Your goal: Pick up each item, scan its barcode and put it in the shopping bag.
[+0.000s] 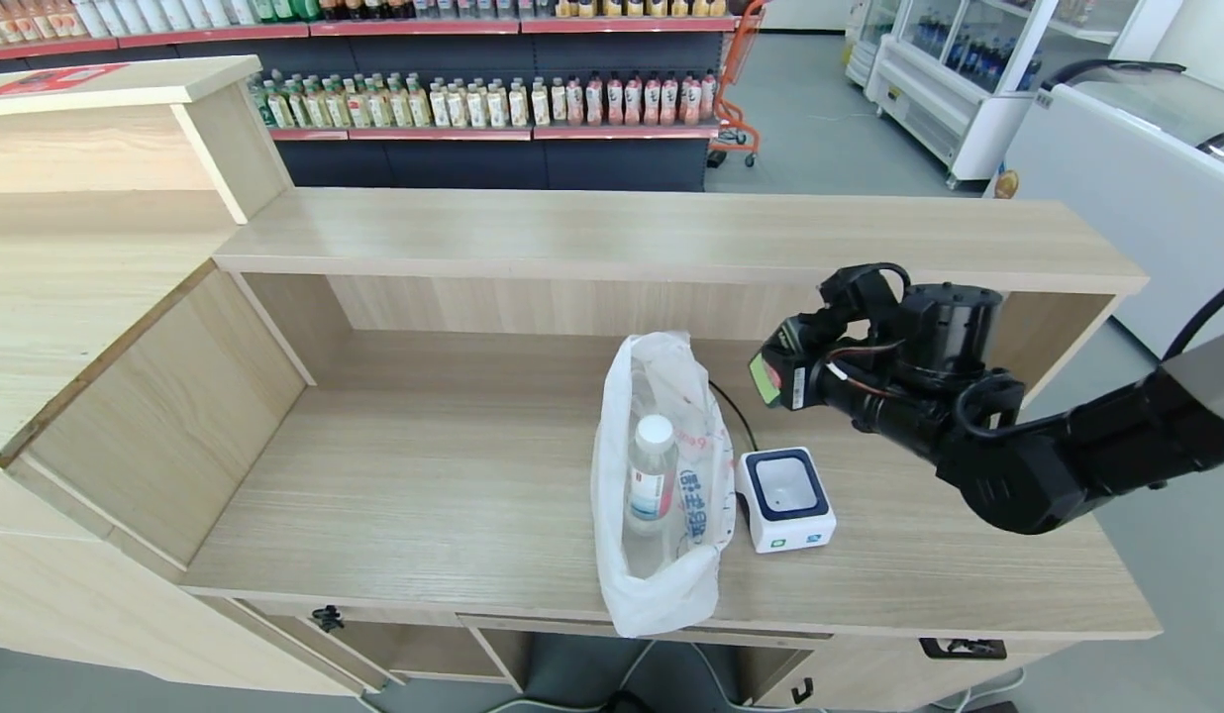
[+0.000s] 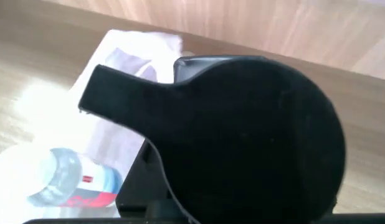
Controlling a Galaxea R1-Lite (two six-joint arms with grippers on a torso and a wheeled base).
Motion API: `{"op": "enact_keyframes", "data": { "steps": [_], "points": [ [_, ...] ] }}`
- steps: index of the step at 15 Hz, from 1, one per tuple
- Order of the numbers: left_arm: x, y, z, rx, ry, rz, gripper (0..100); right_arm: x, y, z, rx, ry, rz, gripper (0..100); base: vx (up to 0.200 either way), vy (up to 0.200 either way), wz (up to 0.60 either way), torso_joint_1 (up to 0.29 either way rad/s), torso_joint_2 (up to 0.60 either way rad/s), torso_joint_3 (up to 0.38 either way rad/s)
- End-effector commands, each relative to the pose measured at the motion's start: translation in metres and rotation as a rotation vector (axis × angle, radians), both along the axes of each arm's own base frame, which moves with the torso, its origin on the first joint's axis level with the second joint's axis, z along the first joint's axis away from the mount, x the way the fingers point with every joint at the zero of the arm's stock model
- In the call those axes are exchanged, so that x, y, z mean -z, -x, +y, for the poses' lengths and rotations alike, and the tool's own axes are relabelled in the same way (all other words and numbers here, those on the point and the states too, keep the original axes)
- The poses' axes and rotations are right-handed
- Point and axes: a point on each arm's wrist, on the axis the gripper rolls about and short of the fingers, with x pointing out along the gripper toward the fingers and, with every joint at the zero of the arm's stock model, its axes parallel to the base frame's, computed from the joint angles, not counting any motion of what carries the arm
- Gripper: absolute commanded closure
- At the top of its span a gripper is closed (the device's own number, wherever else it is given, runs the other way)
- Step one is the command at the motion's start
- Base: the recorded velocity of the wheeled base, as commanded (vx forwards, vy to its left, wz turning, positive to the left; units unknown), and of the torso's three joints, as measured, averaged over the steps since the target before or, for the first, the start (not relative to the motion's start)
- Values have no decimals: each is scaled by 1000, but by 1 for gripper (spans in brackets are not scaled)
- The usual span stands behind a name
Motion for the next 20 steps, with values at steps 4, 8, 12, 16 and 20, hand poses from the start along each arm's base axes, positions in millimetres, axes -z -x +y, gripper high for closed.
{"op": "enact_keyframes", "data": {
  "steps": [4, 8, 12, 16, 20],
  "points": [
    [0, 0, 0, -2, 0, 0, 100, 39, -4, 26, -89, 30, 93, 100, 0, 0, 0, 0, 0, 0],
    [0, 0, 0, -2, 0, 0, 100, 61, -13, 33, -127, 48, 131, 100, 0, 0, 0, 0, 0, 0],
    [0, 0, 0, -2, 0, 1, 100, 83, -24, 46, -163, 57, 157, 100, 0, 0, 0, 0, 0, 0],
    [0, 0, 0, -2, 0, 1, 100, 100, -27, 60, -202, 60, 140, 100, 0, 0, 0, 0, 0, 0],
    [0, 0, 0, -2, 0, 1, 100, 113, -33, 64, -220, 98, 134, 100, 0, 0, 0, 0, 0, 0]
  ]
}}
